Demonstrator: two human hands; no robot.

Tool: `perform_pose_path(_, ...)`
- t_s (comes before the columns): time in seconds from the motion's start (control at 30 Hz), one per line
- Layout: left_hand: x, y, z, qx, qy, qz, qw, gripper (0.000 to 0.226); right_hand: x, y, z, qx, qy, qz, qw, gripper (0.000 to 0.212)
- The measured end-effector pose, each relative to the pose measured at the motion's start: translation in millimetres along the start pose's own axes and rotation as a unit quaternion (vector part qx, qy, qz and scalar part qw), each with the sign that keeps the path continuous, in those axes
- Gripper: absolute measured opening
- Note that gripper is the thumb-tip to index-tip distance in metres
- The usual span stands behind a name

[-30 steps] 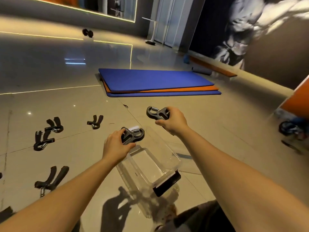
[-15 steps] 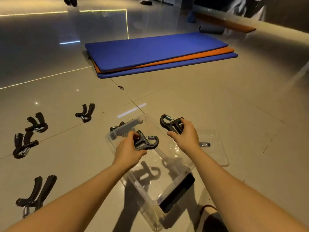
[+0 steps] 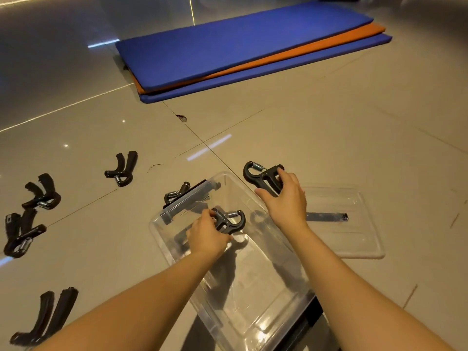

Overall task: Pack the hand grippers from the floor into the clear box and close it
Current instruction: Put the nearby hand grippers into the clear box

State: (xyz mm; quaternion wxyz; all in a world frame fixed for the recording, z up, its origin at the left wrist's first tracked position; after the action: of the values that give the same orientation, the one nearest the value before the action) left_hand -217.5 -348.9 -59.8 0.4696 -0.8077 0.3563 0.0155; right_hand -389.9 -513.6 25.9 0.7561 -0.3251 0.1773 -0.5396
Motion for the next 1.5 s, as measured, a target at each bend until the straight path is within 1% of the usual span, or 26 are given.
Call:
perform_pose_path(0.1,4.1,1.8,4.0,0.032,0.002,-0.025,0.999,0.075,-2.1,1.5,-8.5,0.015,0.014,-0.015,1.000,0.074)
perform_pose_path(0.23,7.2,5.8,9.3,0.039,-0.006,-0.023,0.999,0.077,-2.0,4.7,-7.0,0.027,0.014,-0.015,0.999,0.073)
perform_pose_path(0.3,6.3,7.1,9.0,0.037,-0.009,-0.027,0.999,0.071,-1.9,7.1,-3.9,0.020,0.004,-0.002,1.000,0.073)
perform_pose_path(0.47,4.3,24.8,15.3,0.032,-0.048,-0.012,0.998,0.047,-3.3,9.4,-5.3,0.013,0.002,0.004,1.000,0.071)
perform_pose_path(0.57,5.5,34.9,18.2,0.031,-0.054,-0.004,0.998,0.042,-2.7,10.1,-1.6,0.007,-0.015,0.008,1.000,0.070)
perform_pose_path(0.63,5.8,40.5,21.6,0.023,-0.057,-0.005,0.998,0.048,-3.0,10.1,1.9,0.006,-0.031,0.008,0.999,0.068)
perform_pose_path(0.73,9.3,47.3,23.8,0.022,-0.049,-0.002,0.999,0.079,-2.1,10.7,3.1,0.017,-0.034,0.010,0.999,0.067)
perform_pose_path(0.83,15.8,52.2,28.2,0.045,-0.051,0.024,0.997,0.092,-1.7,12.6,3.8,0.025,-0.033,0.012,0.999,0.067)
perform_pose_path(0.9,19.1,52.3,32.0,0.048,-0.057,0.032,0.997,0.096,-1.2,14.3,5.7,0.030,-0.033,0.015,0.999,0.067)
perform_pose_path(1.0,21.6,52.6,36.2,0.015,-0.064,0.032,0.997,0.098,-1.1,16.2,6.7,0.036,-0.032,0.013,0.999,0.067)
perform_pose_path(1.23,29.9,58.0,44.2,-0.011,-0.083,0.025,0.996,0.090,-0.9,17.0,5.6,0.031,-0.029,0.017,0.999,0.068)
perform_pose_path(1.3,31.2,58.0,43.4,0.013,-0.085,0.029,0.996,0.086,-1.0,17.0,5.2,0.035,-0.026,0.017,0.999,0.069)
perform_pose_path(1.43,26.8,48.9,36.8,0.157,-0.093,0.047,0.982,0.072,-1.1,15.8,7.0,0.027,-0.031,0.018,0.999,0.069)
perform_pose_path(1.5,22.5,38.6,35.2,0.190,-0.112,0.064,0.973,0.066,-1.9,15.5,8.3,0.025,-0.033,0.018,0.999,0.069)
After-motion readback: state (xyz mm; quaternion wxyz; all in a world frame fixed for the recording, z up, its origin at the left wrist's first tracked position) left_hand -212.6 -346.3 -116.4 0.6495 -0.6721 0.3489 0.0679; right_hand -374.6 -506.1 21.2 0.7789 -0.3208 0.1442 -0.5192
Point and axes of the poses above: each hand's wrist, its own x-axis towards the middle knuckle, its own y-axis out of the palm, z = x × y, the point moved 9 cm from there along x, towards the middle knuckle, and after that the axes turned 5 degrees about -y, right-handed, at the moved point
